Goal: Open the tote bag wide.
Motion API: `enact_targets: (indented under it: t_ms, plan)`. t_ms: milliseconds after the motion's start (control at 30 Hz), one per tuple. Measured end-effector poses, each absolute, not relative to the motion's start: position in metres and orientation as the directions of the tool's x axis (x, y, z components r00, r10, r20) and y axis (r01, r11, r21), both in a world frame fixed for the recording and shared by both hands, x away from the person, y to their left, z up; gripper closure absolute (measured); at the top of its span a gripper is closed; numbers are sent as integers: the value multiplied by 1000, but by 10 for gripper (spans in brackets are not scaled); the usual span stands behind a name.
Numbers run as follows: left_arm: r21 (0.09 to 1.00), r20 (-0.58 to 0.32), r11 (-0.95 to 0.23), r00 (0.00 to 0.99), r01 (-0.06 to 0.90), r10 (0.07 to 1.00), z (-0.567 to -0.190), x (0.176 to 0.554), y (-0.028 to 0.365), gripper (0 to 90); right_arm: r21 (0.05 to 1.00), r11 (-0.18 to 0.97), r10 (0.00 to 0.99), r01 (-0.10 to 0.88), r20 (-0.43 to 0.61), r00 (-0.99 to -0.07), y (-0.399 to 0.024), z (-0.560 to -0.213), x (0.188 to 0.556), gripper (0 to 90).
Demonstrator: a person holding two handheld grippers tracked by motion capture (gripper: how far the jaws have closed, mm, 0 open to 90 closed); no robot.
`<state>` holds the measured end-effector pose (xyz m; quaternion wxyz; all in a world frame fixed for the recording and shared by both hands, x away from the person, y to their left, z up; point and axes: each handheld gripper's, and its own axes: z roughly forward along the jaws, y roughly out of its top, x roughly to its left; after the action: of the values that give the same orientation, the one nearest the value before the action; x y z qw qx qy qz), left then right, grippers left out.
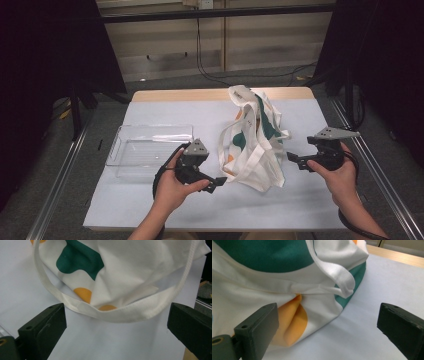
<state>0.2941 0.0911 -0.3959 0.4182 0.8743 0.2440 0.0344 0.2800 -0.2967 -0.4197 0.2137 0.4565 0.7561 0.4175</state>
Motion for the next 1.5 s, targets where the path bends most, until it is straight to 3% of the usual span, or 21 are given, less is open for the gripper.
enact_targets:
  t_ms: [633, 933, 1367, 1500]
  plan:
    - [758, -105, -518, 858, 397, 503, -386, 331, 72, 45, 825, 236, 865, 514, 62, -498, -286, -408, 294, 126]
    - [783, -107, -482, 849, 393, 518, -386, 348, 64, 155, 831, 236, 864, 504, 57, -500, -282, -408, 301, 213]
    - [796, -110, -449, 825, 407, 554, -387, 368, 54, 227, 836, 222, 875, 501, 56, -481, -278, -405, 308, 267]
    - [796, -108, -448, 824, 406, 556, -387, 374, 50, 266, 843, 222, 877, 491, 47, -478, -276, -403, 312, 336]
